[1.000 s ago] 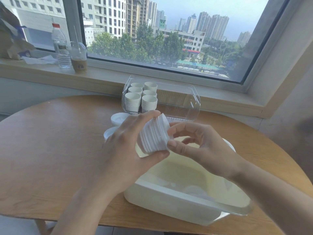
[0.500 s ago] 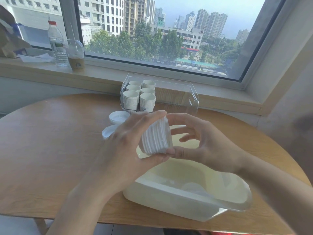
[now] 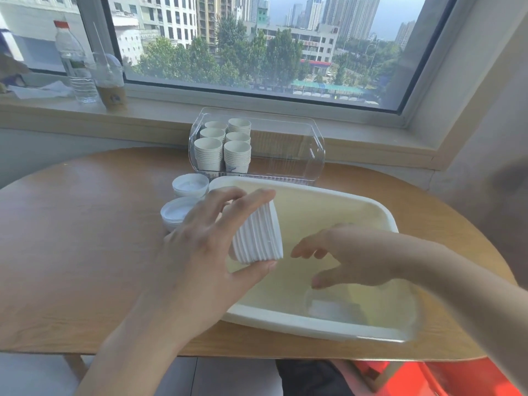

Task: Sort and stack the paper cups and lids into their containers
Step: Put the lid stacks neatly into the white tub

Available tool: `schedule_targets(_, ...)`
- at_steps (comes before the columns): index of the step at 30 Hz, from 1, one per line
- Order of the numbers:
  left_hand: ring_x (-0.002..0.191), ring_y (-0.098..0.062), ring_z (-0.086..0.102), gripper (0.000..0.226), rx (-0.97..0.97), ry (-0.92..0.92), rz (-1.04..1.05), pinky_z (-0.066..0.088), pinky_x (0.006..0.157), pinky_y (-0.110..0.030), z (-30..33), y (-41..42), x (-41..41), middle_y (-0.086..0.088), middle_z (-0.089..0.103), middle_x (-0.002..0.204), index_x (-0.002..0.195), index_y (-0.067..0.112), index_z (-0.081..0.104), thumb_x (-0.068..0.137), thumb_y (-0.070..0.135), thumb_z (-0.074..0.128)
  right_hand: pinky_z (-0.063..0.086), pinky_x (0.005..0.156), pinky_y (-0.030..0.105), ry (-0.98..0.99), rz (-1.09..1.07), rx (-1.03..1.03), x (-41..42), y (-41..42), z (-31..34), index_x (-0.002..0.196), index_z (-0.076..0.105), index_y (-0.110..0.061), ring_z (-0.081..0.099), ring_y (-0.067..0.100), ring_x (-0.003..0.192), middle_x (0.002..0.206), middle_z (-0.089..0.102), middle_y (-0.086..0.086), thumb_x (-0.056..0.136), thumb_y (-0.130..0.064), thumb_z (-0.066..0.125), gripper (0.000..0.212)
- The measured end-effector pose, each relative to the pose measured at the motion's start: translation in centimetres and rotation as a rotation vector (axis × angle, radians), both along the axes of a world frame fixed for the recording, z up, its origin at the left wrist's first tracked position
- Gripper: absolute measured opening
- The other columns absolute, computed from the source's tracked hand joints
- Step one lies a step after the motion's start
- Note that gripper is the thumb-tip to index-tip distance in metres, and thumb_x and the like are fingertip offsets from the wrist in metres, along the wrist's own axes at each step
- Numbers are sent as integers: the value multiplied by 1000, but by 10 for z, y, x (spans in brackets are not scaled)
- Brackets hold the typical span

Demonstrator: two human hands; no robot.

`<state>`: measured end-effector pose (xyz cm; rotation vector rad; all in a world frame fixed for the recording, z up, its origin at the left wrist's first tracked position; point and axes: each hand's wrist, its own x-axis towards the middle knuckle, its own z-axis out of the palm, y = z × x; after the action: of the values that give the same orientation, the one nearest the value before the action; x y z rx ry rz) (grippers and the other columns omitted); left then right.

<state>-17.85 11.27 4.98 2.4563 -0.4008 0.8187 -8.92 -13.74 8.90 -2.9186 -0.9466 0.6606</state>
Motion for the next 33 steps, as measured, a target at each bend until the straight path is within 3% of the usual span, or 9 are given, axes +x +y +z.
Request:
schedule_targets(2, 120, 3, 44, 82, 5, -8, 3, 56, 80, -45, 0, -2, 0, 21, 49, 142, 150, 53, 42, 78, 59, 81, 49, 103, 34, 49, 16, -84, -1, 0, -6, 146, 48, -47, 53, 10, 120, 125, 55, -23, 93, -51, 72, 58)
schedule_targets(8, 120, -6, 51, 88, 17, -4, 9, 54, 77, -42, -2, -3, 0, 21, 50, 141, 150, 54, 42, 74, 55, 87, 48, 94, 31, 121, 33, -179, -1, -1, -14, 146, 50, -46, 54, 11, 108, 125, 62, -19, 96, -44, 71, 54)
schedule_targets(14, 121, -4, 50, 83, 1, 11, 8, 52, 77, -43, -2, -2, 3, 24, 48, 143, 151, 56, 39, 79, 62, 79, 47, 85, 30, -59, 17, -106, 2, 0, -12, 131, 64, -38, 54, 12, 96, 103, 66, -17, 100, -22, 61, 35)
schedule_targets(18, 118, 8, 41, 80, -34, 29, -11, 48, 81, -39, 1, -2, 5, 28, 46, 144, 150, 56, 38, 78, 69, 71, 41, 82, 27, -275, -30, 69, 5, 2, -3, 115, 71, -35, 51, 9, 93, 94, 60, -21, 102, -29, 59, 19)
schedule_targets(23, 110, 13, 38, 79, -99, 22, 0, 44, 78, -34, 4, -3, 10, 30, 48, 141, 149, 54, 41, 76, 70, 68, 55, 81, 32, -504, -179, 398, 6, -2, 7, 92, 76, -33, 66, 3, 78, 81, 71, -20, 94, -30, 71, 6)
schedule_targets(27, 110, 12, 39, 82, -130, 22, 15, 43, 81, -36, 3, -4, 14, 30, 49, 140, 148, 56, 40, 75, 65, 78, 48, 72, 17, -616, -222, 512, 9, -6, 9, 90, 77, -33, 64, -3, 72, 74, 68, -24, 92, -25, 75, 8)
schedule_targets(30, 108, 12, 40, 80, -145, 31, 16, 41, 81, -32, 3, -4, 18, 31, 49, 138, 147, 58, 39, 77, 70, 74, 52, 75, 25, -648, -274, 654, 12, -8, 11, 94, 75, -34, 66, -3, 74, 77, 70, -25, 93, -26, 75, 9)
schedule_targets(33, 107, 16, 45, 78, -176, 56, -4, 37, 86, -16, 4, -4, 20, 32, 51, 136, 147, 59, 39, 76, 72, 68, 54, 72, 27, -600, -329, 815, 12, -7, 15, 98, 67, -38, 68, 2, 79, 84, 71, -22, 94, -27, 75, 14)
